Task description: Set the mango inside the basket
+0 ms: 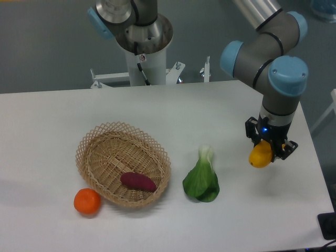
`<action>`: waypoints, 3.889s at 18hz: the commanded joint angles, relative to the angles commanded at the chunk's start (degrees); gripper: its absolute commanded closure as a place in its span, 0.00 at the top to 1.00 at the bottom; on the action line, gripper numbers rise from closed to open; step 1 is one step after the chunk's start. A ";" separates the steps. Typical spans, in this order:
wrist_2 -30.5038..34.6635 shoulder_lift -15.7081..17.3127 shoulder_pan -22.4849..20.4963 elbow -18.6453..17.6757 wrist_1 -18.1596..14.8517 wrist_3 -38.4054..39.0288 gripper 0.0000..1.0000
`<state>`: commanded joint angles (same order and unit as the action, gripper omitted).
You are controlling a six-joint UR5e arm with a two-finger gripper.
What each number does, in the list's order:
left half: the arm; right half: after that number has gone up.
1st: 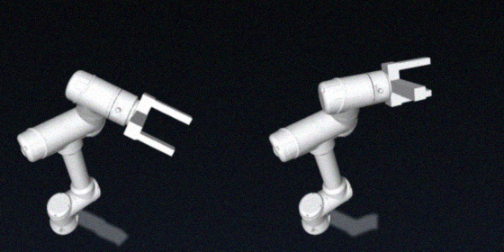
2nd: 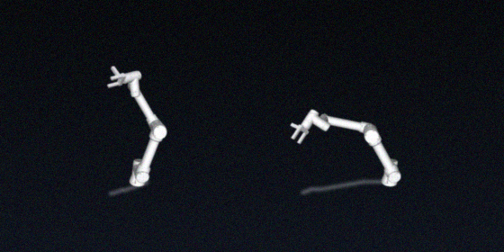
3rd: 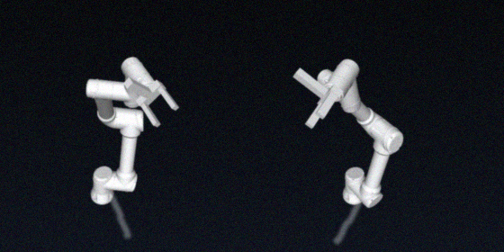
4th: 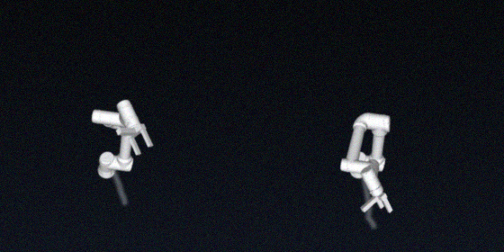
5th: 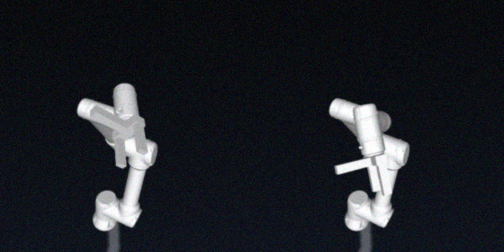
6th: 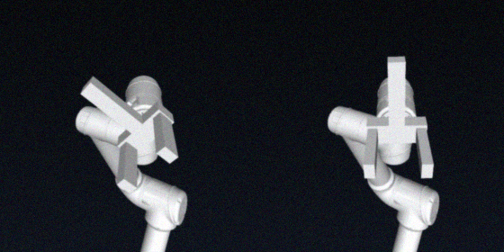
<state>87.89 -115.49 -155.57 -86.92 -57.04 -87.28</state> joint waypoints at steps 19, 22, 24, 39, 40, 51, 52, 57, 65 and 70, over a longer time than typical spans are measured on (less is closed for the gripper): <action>-0.35 1.84 2.55 -2.28 -0.70 3.69 0.42; -0.44 2.72 3.69 -3.34 -0.61 4.04 0.42; -0.53 2.99 4.13 -3.52 -0.70 4.04 0.42; -0.53 8.52 16.95 -12.56 0.53 11.15 0.42; -0.53 9.05 18.18 -13.35 0.70 11.95 0.42; -0.53 7.65 31.80 -13.36 0.62 24.69 0.43; -0.53 7.47 32.60 -13.62 0.62 25.05 0.43; -0.53 6.51 34.89 -13.80 0.53 26.89 0.45; -0.44 5.80 35.95 -14.50 0.70 28.74 0.60; -0.52 5.80 36.56 -14.85 0.62 28.83 1.00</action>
<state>87.37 -109.69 -119.00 -101.78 -56.42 -58.45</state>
